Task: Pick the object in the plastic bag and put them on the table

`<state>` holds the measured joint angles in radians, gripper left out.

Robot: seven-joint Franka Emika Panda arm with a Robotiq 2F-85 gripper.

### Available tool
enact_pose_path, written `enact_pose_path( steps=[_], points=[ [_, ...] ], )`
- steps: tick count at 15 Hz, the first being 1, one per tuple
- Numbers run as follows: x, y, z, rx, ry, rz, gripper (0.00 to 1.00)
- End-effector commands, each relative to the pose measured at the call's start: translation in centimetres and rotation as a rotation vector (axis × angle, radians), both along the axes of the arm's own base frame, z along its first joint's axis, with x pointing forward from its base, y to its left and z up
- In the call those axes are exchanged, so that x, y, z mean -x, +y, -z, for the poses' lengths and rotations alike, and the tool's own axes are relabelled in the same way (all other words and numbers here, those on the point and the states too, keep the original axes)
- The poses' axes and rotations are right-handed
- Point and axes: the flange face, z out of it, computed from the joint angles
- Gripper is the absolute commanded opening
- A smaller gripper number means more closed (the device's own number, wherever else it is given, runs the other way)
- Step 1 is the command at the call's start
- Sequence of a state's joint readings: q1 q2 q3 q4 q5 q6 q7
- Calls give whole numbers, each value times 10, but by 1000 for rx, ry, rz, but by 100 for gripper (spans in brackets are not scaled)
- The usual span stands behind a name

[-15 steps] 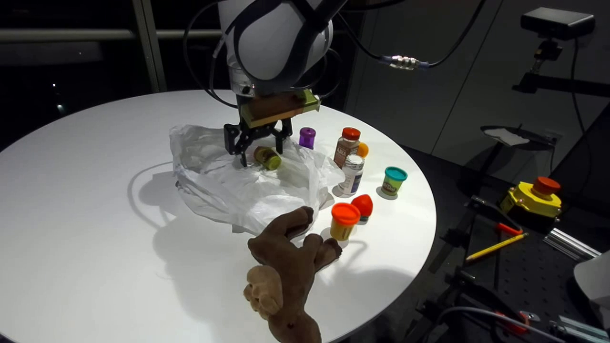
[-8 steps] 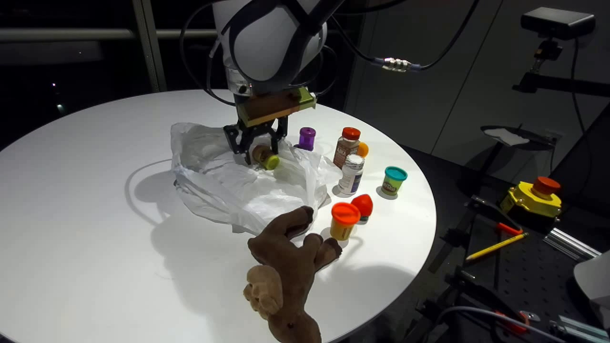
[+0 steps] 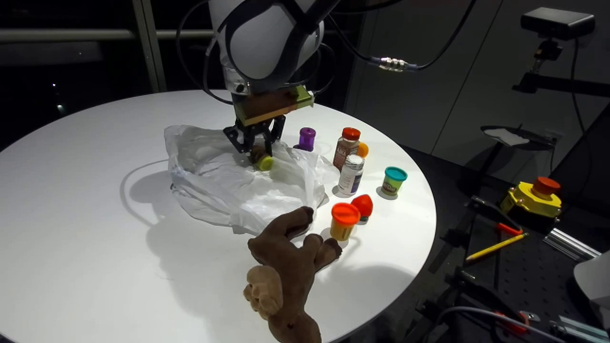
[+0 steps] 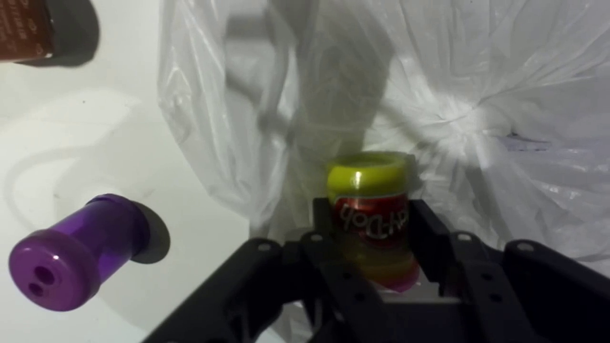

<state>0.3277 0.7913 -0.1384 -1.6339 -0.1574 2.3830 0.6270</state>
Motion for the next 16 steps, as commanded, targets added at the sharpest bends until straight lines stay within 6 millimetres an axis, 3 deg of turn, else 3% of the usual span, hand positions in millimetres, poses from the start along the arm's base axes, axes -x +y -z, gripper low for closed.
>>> enact_pose_path(
  steps=[1, 5, 9, 12, 16],
  points=[
    [10, 22, -17, -29, 8, -7, 12],
    [48, 59, -41, -137, 97, 13, 12],
    [75, 76, -71, -206, 191, 61, 12],
    [88, 76, -104, -208, 122, 42, 12],
    [91, 49, -156, -115, -98, -21, 12]
  ],
)
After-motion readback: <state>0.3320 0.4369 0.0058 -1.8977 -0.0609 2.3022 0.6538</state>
